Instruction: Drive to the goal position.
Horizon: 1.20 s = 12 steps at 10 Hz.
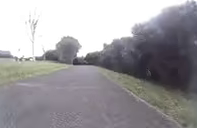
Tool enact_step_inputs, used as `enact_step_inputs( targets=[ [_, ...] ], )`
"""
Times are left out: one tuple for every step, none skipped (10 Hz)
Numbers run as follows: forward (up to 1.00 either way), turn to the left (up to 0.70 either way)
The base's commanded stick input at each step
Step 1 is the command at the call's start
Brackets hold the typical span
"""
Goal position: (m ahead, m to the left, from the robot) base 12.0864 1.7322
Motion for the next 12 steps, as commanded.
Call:
enact_step_inputs(
  targets=[
    [0.70,0.00],
    [0.70,0.00],
    [0.70,0.00],
    [0.70,0.00],
    [0.70,0.00],
    [0.70,0.00],
    [0.70,0.00],
    [0.70,0.00],
    [0.70,0.00],
    [0.70,0.00],
    [0.70,0.00],
    [0.70,0.00]
  ],
)
